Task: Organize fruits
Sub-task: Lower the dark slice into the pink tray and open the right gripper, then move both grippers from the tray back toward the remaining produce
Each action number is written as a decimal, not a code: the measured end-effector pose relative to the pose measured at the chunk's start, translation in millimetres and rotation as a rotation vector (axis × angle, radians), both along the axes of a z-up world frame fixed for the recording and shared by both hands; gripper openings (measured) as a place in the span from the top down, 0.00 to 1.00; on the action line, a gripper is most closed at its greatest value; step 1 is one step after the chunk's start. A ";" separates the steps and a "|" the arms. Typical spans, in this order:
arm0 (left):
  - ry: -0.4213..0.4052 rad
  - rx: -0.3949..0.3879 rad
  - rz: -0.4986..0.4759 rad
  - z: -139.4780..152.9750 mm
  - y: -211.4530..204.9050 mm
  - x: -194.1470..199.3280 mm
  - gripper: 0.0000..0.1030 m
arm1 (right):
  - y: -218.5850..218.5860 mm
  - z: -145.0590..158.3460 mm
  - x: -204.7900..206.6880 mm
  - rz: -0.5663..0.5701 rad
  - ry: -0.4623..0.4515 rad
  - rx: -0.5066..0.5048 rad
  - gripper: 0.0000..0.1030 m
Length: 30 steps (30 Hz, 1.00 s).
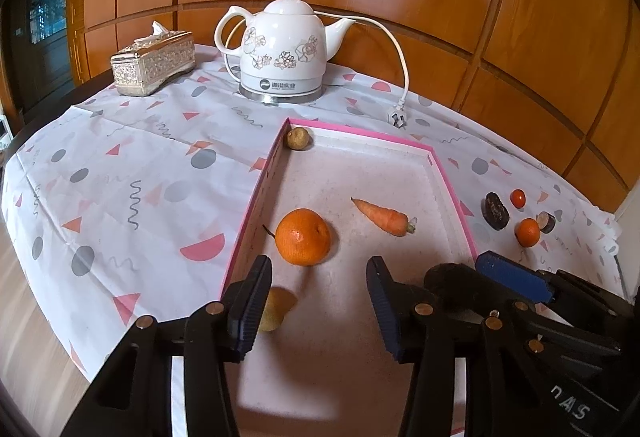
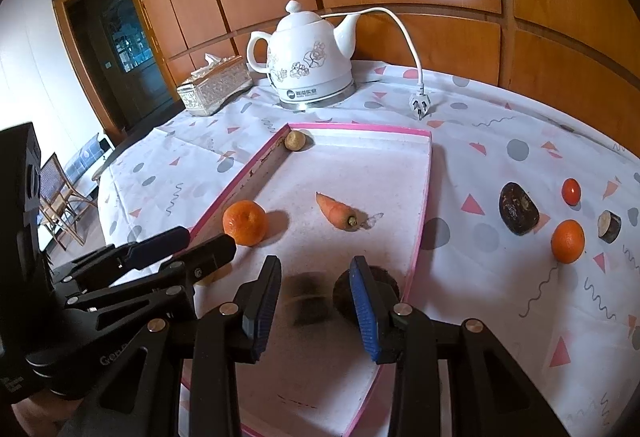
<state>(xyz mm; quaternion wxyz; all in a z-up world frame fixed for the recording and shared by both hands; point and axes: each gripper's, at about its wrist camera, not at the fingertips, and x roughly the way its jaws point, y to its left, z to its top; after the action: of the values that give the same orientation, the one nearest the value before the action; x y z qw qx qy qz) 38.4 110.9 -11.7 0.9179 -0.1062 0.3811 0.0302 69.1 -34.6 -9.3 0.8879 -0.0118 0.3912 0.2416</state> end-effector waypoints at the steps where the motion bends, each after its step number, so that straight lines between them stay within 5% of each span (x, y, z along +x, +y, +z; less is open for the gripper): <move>1: 0.000 0.003 -0.001 0.1 -0.6 -0.3 0.51 | -0.1 0.6 -0.5 0.000 -0.004 -0.003 0.65; 30: -0.018 0.028 -0.095 14.4 -34.7 -3.8 0.47 | -53.4 6.8 -16.0 -0.181 -0.020 0.008 0.65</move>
<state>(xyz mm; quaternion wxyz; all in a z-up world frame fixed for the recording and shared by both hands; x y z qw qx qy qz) 34.7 76.2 2.7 0.9231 -0.0754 0.3769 -0.0092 53.1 -88.0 -2.5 0.9101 0.0248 0.3806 0.1619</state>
